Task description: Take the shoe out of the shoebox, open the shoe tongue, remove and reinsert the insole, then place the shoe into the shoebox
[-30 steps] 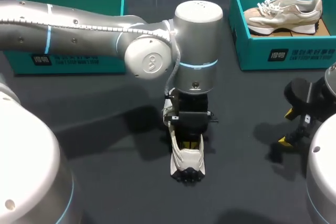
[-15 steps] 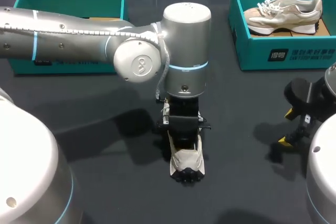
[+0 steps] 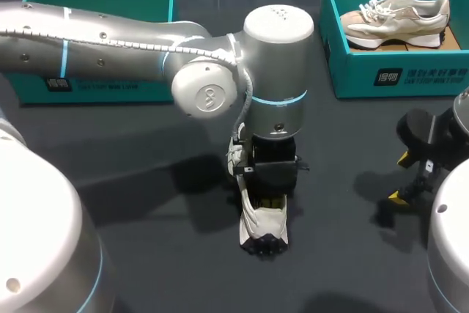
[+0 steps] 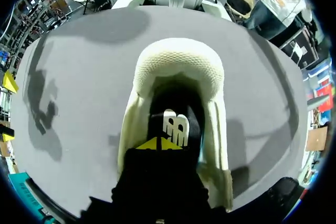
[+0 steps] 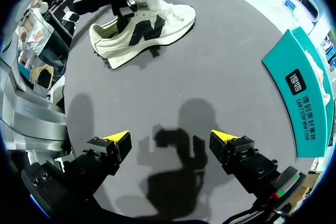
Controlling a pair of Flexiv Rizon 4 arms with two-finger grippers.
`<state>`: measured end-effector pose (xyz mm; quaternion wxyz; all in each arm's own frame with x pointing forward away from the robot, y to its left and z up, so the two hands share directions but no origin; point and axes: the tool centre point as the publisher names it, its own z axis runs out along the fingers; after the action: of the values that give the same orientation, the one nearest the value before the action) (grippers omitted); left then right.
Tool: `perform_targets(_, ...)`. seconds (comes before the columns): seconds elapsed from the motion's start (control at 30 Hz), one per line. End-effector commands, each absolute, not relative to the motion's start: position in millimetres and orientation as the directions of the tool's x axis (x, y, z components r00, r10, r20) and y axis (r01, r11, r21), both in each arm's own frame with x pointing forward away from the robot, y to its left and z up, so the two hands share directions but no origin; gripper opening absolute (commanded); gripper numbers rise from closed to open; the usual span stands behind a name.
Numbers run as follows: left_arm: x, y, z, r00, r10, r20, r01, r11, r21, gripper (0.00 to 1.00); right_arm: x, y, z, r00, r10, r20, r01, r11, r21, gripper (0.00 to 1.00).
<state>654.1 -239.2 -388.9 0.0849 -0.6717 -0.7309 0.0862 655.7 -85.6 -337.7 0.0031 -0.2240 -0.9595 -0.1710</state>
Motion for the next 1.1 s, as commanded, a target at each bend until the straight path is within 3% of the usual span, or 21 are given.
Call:
perform_targets(0.03, 646, -226, -374, -0.065, 0.996, -0.055, 0.964, 0.049, -0.261, 0.0, 655, -85, -338, -0.899, 0.43, 0.081, 0.431, 0.841, 0.325, 1.0)
perform_targets(0.23, 629, -238, -398, -0.038, 0.999, -0.033, 0.959, 0.027, -0.282, 0.0, 655, -85, -338, -0.899, 0.43, 0.081, 0.431, 0.841, 0.325, 1.0)
perform_targets(0.4, 634, -238, -411, -0.083, 0.996, 0.01, 0.974, 0.084, -0.208, 0.0, 655, -85, -338, -0.899, 0.43, 0.081, 0.431, 0.841, 0.325, 1.0)
perform_targets(0.87, 667, -211, -357, -0.147, 0.986, -0.084, 0.983, 0.135, -0.128, 0.0, 655, -85, -338, -0.899, 0.43, 0.081, 0.431, 0.841, 0.325, 1.0)
perform_targets(1.1, 673, -215, -346, -0.179, 0.98, -0.084, 0.984, 0.178, -0.018, 0.0, 655, -85, -338, -0.899, 0.43, 0.081, 0.431, 0.841, 0.325, 1.0)
